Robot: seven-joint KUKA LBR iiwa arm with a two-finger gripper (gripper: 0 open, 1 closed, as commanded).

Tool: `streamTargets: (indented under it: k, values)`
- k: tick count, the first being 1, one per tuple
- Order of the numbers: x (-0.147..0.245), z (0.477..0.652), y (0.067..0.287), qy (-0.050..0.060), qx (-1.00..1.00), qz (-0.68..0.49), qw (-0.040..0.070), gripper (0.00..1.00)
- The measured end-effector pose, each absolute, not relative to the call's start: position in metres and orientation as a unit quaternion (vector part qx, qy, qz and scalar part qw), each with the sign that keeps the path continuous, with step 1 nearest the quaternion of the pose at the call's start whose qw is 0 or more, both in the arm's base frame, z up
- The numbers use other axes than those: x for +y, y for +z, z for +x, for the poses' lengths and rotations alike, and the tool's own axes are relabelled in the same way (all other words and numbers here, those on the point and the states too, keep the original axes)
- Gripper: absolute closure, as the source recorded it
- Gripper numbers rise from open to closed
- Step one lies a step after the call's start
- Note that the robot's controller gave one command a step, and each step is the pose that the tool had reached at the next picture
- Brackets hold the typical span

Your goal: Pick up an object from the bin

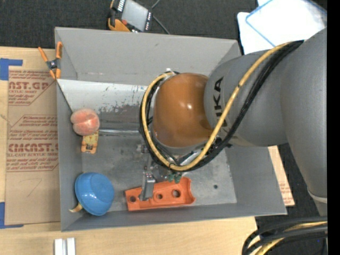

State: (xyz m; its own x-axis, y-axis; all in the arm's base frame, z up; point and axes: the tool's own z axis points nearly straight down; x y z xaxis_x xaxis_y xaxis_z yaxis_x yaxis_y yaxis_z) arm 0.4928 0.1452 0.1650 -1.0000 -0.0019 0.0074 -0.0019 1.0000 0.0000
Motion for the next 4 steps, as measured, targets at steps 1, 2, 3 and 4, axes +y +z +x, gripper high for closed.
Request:
streamTargets:
  k: [1, 2, 3, 4]
  values:
    - [0.145, 0.495, 0.168, -0.001, -1.000, 0.000, 0.000, 0.00]
    - [0.112, 0.485, 0.072, -0.002, -0.997, 0.081, -0.006, 0.00]
    - [0.123, 0.480, 0.152, -0.002, -0.993, 0.118, -0.005, 0.00]
    - [0.095, 0.479, 0.098, -0.001, -1.000, 0.030, 0.001, 0.00]
